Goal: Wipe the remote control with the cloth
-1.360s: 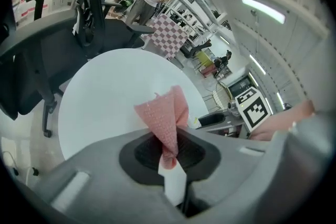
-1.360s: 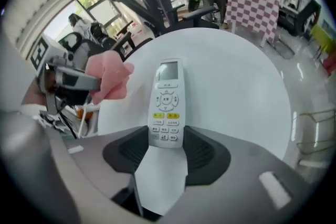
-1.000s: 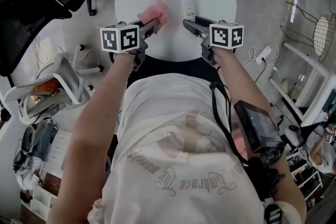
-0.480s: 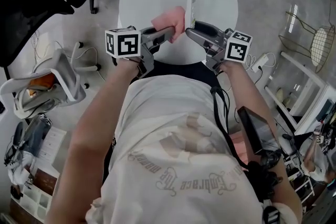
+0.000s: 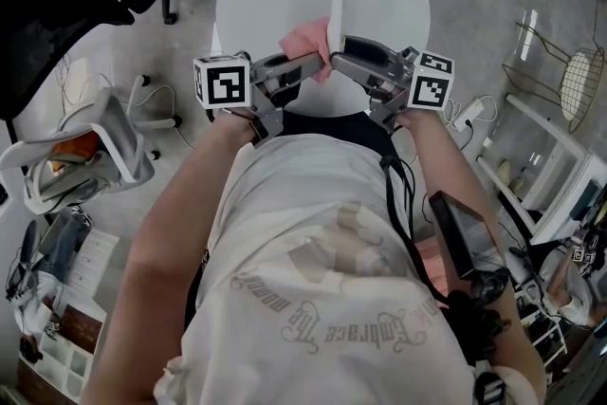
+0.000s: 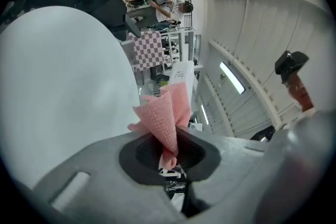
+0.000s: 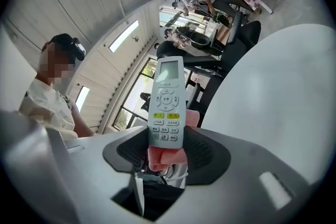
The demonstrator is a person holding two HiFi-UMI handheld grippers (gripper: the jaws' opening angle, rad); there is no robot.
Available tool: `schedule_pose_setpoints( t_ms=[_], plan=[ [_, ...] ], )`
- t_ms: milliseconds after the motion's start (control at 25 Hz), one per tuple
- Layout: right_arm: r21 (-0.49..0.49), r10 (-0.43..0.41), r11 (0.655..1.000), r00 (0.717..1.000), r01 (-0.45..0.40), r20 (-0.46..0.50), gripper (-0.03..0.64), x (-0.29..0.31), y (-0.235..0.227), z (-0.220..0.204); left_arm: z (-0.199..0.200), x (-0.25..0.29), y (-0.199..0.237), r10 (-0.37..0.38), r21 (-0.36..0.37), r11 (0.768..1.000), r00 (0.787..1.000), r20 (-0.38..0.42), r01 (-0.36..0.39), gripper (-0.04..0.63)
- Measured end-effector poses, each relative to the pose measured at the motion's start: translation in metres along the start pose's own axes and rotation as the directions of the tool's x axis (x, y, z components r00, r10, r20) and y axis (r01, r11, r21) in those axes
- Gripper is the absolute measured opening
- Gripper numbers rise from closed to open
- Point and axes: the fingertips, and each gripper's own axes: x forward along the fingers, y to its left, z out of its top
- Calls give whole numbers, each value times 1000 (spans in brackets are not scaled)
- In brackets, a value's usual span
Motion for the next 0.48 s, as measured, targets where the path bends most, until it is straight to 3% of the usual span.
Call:
schedule_pose_setpoints(
  t_ms=[280, 480],
  plan=[
    [-27, -33, 999, 995, 31, -96, 216, -4, -5, -16, 24, -3, -2, 7, 115, 993, 1000, 5, -8, 35],
    [-43, -23, 999, 989, 17, -148, 216, -6, -3, -30, 38, -6, -2, 12, 128, 992, 1000, 22, -15, 35]
  ],
)
